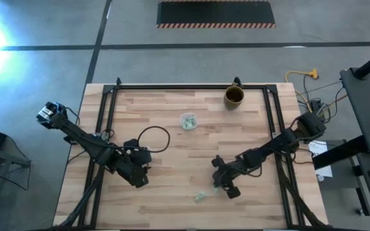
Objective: Pick and place Stevia / Truvia into bins
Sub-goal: Put the top stevia packet into the top transparent container
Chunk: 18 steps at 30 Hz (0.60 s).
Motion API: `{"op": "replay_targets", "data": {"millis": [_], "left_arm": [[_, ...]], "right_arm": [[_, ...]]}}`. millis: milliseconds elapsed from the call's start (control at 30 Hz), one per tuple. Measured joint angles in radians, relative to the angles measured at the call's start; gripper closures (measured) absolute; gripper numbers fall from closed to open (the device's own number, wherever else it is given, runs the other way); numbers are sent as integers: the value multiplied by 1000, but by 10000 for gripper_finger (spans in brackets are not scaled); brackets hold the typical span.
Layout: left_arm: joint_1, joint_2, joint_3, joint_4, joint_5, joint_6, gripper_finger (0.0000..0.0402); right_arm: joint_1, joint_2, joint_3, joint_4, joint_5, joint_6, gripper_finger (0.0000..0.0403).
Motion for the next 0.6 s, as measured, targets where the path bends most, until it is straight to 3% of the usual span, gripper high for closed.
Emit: {"op": "replay_targets", "data": {"millis": [167, 600], "left_arm": [[0, 0, 0, 1, 0, 0, 260], [0, 0, 0, 24, -8, 1, 260]], "right_arm": [[-7, 2, 24, -14, 0, 19, 391], [-54, -53, 101, -7, 0, 5, 394]]}}
